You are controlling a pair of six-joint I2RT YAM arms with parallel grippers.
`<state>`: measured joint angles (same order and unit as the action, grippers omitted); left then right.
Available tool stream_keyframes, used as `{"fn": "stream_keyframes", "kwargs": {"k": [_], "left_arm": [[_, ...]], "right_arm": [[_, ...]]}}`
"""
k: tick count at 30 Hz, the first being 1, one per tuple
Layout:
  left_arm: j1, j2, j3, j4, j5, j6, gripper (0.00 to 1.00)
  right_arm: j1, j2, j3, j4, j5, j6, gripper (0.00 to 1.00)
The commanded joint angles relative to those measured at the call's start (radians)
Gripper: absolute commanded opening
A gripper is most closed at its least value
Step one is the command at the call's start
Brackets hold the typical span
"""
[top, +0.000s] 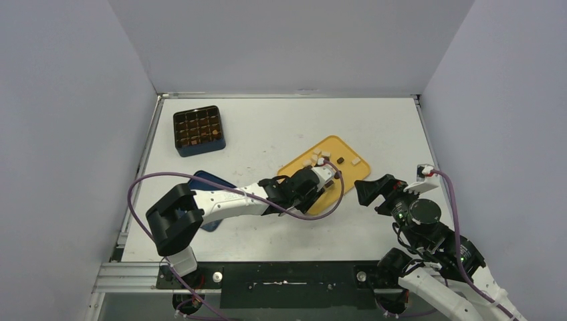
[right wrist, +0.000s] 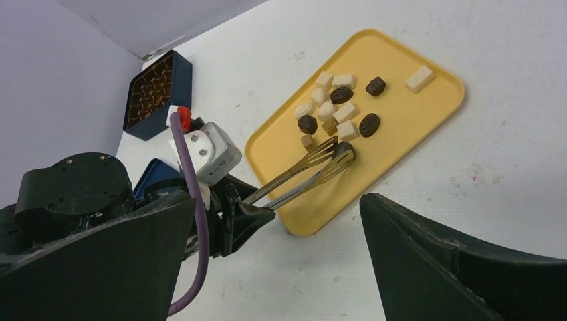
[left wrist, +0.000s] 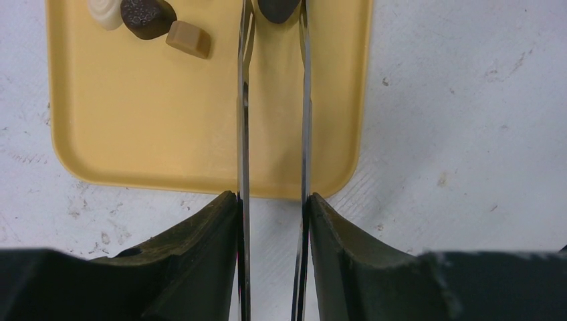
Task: Pack the chocolate
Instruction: Pick up the fake chocolate from the plate.
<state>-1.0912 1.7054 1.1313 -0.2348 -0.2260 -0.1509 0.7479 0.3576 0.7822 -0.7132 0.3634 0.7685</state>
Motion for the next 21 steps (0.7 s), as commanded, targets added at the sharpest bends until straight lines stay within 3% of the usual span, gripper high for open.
{"fn": "stream_keyframes", "kwargs": {"k": [1,21], "left_arm": [[0.001,0.014,0.051,0.056,-0.013,0.008,0.37],[0.003,-0.064,0.066,0.022,-0.048,-0.044,0.26]], "right_arm": [[0.008,-0.006,0.025,0.015,0.025,-0.009,1.0],[0.008,-0.005,-0.006,0.031,0.01,0.001,1.0]]}}
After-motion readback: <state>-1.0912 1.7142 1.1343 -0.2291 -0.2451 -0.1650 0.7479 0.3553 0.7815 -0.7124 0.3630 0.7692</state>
